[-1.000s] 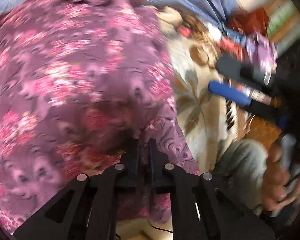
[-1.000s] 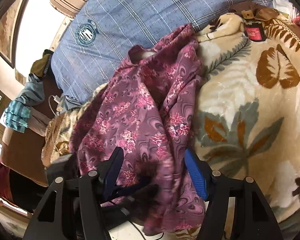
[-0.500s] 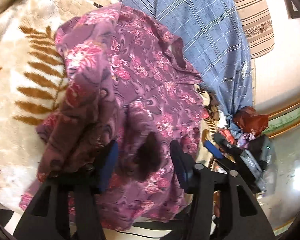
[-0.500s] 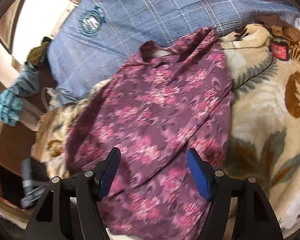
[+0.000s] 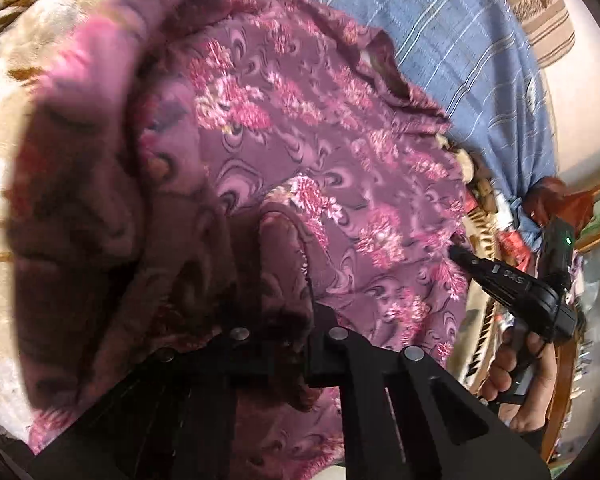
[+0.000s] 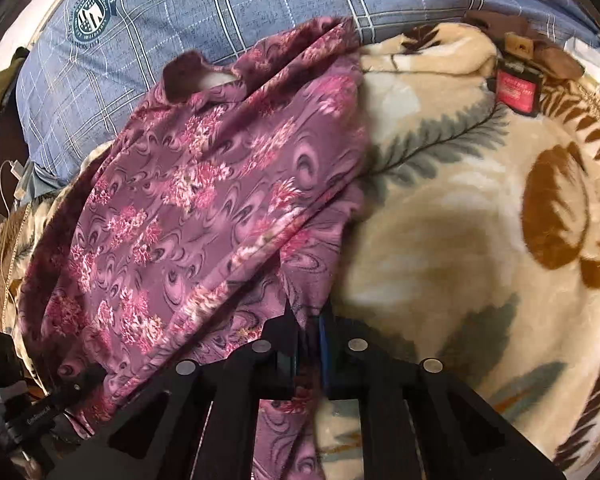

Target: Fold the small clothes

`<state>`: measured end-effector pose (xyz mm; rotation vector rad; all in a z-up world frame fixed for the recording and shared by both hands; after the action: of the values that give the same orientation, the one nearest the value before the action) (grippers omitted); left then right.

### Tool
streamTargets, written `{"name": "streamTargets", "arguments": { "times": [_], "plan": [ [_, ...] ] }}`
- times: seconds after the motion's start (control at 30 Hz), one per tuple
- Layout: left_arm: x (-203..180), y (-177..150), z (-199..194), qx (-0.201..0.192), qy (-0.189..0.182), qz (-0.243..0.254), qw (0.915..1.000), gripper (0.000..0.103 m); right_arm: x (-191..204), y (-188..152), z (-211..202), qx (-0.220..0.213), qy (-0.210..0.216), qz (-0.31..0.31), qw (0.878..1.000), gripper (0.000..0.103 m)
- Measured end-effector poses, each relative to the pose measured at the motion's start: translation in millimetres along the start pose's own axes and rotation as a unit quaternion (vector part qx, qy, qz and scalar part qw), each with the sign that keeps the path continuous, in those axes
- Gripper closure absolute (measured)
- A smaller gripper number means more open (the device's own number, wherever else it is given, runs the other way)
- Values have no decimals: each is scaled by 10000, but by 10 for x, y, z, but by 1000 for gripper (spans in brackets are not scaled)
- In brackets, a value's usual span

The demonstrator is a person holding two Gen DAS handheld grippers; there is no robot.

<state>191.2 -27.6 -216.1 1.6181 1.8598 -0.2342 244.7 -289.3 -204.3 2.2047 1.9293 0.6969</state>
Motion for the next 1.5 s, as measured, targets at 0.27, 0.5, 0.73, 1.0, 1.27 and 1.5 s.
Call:
{"name": "streamTargets", "arguments": {
  "times": [0.27,0.5,0.73,1.0,1.27,1.5],
  "plan": [
    [101,4,58,-43,302,-78,9995,97,-909,280,-227,61,-1636,153,9864,102],
    [-42,-121,-121,15,278,233,9993,77,-258,-681,-758,-281,755,271,9964,32],
    [-412,-355,-159,-21,553,1084,9926,58,-168,-1482,-701,170,413,505,9977,37],
    [-277,-471,-124,211,445,916,9946,58,-180,-1640,-704,281,397,274,9984,99],
    [-51,-460,-482,132,165,486,9986,58,-399,-1877,-877,582,-590,30,9966,92],
    [253,-242,-1220,-593,614,445,9954,48,-83,-1550,-1317,-350,-1221,-265,9915,33]
  ]
}}
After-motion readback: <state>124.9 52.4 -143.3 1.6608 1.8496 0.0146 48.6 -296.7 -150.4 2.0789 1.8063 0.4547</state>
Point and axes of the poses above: each gripper's, at about its wrist camera, not at the fingertips, and z roughly the way its jaws point, x to its left, y to its top, the point moved 8 cm from there along z, roughly the way its jaws point, and after that the axes turned 4 degrees about x, right-handed, at the moved point
